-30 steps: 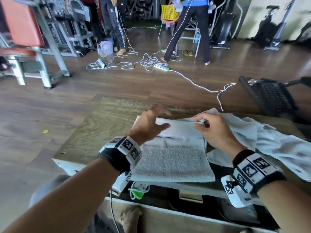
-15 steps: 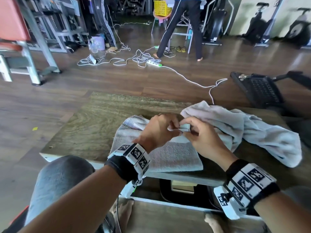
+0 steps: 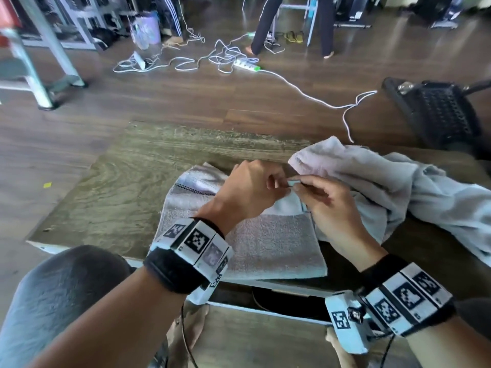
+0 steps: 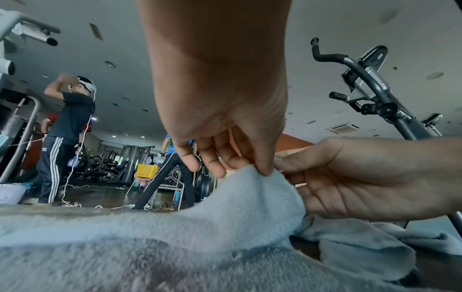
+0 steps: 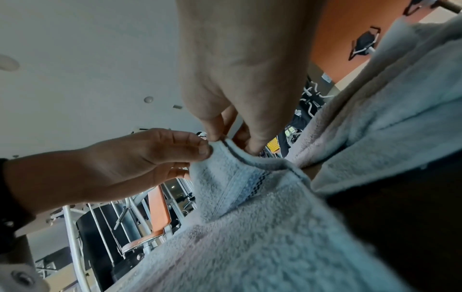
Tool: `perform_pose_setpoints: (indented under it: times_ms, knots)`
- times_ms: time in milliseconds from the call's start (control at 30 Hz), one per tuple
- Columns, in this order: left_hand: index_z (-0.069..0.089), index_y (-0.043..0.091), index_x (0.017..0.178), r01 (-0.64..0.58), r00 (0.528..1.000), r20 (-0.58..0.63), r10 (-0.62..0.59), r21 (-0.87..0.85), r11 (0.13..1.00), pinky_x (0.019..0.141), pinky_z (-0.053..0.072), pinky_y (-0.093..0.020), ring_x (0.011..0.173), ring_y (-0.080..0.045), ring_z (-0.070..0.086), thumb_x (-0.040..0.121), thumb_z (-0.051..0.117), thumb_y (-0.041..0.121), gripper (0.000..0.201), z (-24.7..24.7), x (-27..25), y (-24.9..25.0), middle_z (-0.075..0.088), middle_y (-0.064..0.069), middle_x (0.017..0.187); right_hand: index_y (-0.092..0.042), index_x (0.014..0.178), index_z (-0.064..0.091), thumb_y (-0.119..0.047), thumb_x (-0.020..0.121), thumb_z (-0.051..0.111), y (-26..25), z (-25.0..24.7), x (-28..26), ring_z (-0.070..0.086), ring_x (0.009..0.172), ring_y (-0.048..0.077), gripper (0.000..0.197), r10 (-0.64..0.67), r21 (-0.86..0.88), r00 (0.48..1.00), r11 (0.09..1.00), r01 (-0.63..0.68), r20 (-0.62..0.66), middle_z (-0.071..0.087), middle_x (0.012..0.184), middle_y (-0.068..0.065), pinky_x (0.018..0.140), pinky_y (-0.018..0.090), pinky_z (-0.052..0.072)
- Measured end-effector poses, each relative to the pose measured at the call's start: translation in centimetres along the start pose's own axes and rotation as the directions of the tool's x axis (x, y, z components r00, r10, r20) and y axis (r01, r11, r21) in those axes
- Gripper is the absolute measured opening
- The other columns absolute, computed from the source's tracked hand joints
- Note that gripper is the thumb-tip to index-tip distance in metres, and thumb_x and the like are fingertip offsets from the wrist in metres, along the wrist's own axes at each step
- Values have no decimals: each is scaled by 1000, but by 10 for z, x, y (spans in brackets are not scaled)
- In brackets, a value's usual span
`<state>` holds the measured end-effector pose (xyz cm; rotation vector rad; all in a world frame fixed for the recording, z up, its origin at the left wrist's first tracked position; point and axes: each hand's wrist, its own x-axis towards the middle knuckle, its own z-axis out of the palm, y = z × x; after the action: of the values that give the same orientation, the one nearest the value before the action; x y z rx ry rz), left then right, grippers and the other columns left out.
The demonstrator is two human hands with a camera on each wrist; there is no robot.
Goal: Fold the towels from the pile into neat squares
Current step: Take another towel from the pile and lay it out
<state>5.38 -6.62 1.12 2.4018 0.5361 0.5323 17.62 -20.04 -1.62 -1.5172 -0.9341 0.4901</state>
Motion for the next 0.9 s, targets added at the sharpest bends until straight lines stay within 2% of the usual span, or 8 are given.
perform_pose_setpoints:
  times_ms: [100,233,300,467,567,667,800,900]
  knots:
    - [71,19,86,14,999,35,-14,-6,1000,68,56,-29,72,-4,63,84,73,22,4,-2,0,3,67,11,77,-23,102,76,-9,92,69,4,5,3,65,75,10,19,45,74,999,996,-45,-7,77,89,8,66,10,49]
    - [64,19,86,65,984,169,-60,-26,998,74,56,-32,83,-7,64,86,65,22,3,-5,-4,8,68,7,87,-23,96,78,-5,94,65,5,5,9,72,85,9,22,57,108,998,993,-54,-21,79,91,-1,75,15,51]
    - [62,19,84,49,982,183,-44,-26,998,69,52,-29,79,-6,61,87,64,20,4,-8,-7,8,65,7,85,-24,92,76,-2,93,65,5,4,11,73,87,6,24,57,108,997,993,-52,-48,79,90,-5,78,14,51]
    - [70,14,96,15,997,75,-10,-57,998,70,55,-37,76,-10,65,86,70,16,10,-13,-10,-4,70,5,85,-24,90,70,-5,86,76,10,9,13,69,79,2,20,55,59,995,997,-50,-87,75,82,-11,75,17,52]
    - [73,13,89,12,999,48,-10,-57,998,69,55,-40,73,-12,66,83,75,14,6,-13,-13,-4,71,4,81,-21,92,73,-4,84,77,8,10,11,71,81,4,19,35,54,997,998,-31,-71,77,86,-6,75,17,52]
    - [74,11,87,-18,1000,-23,16,-79,997,69,56,-38,73,-12,68,85,73,14,4,-11,-14,-3,73,2,81,-26,93,75,-3,86,75,6,9,9,73,87,9,23,46,62,997,997,-42,-55,78,92,-4,79,20,54]
    - [77,10,92,-26,993,-114,17,-71,997,71,58,-35,75,-10,69,86,72,11,8,-5,-15,-4,75,2,86,-25,95,75,-3,85,75,5,7,7,73,86,8,24,64,78,997,995,-61,-41,78,92,-5,76,17,53]
    - [77,9,87,0,982,-185,-24,-127,992,70,58,-34,72,-10,70,80,77,10,6,-3,-14,1,75,1,81,-23,94,76,-3,85,76,3,6,7,72,83,7,22,69,84,997,994,-65,-44,78,91,-3,75,17,53]
